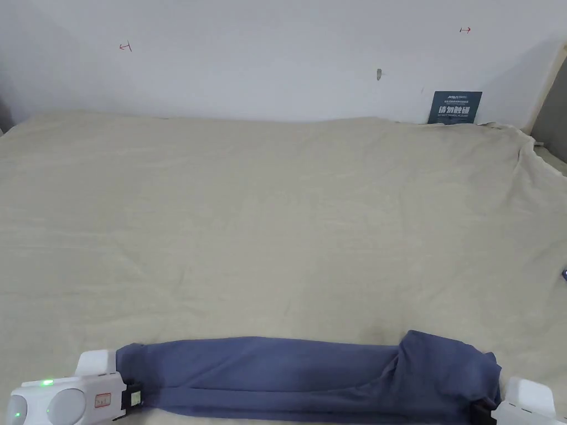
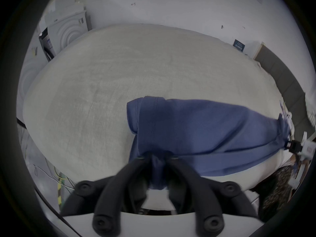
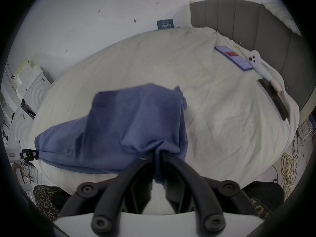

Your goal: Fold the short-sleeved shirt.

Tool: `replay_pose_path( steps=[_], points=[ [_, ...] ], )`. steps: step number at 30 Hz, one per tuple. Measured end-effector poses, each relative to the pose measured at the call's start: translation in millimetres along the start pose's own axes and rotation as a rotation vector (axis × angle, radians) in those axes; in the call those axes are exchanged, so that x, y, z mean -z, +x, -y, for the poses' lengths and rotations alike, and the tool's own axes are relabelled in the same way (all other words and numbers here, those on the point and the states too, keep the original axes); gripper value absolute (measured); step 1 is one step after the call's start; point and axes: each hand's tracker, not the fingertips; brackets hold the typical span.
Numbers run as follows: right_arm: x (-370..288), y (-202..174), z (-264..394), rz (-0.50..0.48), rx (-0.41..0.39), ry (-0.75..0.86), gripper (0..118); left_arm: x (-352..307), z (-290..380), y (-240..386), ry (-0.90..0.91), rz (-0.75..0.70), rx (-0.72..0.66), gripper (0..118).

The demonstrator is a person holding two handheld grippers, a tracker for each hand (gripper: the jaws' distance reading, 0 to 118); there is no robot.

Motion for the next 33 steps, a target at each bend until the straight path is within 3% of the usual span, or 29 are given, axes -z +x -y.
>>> replay_pose_path(
  steps=[1, 2, 4, 12, 18, 21, 24, 26, 27, 28, 29, 33],
  points=[
    [-7.9, -3.3, -4.7, 0.013, -0.02, 0.027, 47, -7.1, -3.1, 0.3, 0.019, 0.02, -0.024, 66],
    [-18.2, -8.4, -11.2, 0.023, -0.041, 0.069, 69, -16.6, -6.7, 2.3, 0.043, 0.026, -0.035, 81],
    [-44.2, -20.9, -27.3, 0.016, -0.071, 0.181, 93, -44.7, -18.2, 12.3, 0.156, 0.033, -0.036, 101],
    [-137.8, -90.7, -83.8, -0.06, -0.18, 0.586, 94, -128.5, -65.5, 59.4, 0.569, -0.001, 0.032, 101],
    [-163.0, -135.6, -84.6, -0.019, -0.258, 0.735, 94, -146.4, -71.0, 88.9, 0.746, -0.065, 0.063, 100],
    [-166.3, -148.3, -79.8, -0.014, -0.27, 0.78, 93, -152.0, -62.7, 99.1, 0.824, -0.025, 0.098, 90],
    [-169.2, -157.0, -74.8, -0.004, -0.281, 0.819, 77, -150.2, -56.0, 102.4, 0.853, 0.007, 0.126, 55],
    [-170.0, -160.3, -72.7, -0.002, -0.286, 0.84, 59, -149.7, -52.7, 105.1, 0.865, 0.03, 0.154, 20],
    [-170.5, -161.5, -71.6, -0.006, -0.292, 0.845, 47, -149.3, -51.1, 106.2, 0.87, 0.046, 0.163, 10],
    [-170.4, -163.1, -69.0, -0.007, -0.295, 0.863, 20, -148.4, -49.3, 107.6, 0.876, 0.049, 0.163, 0],
    [-168.6, -163.5, -69.6, 0.008, -0.303, 0.878, 0, -147.8, -47.5, 108.4, 0.884, 0.049, 0.16, 0],
    [-165.5, -164.1, -71.7, -0.013, -0.3, 0.856, 0, -146.5, -47.2, 109.0, 0.869, 0.083, 0.146, 0]
  ],
)
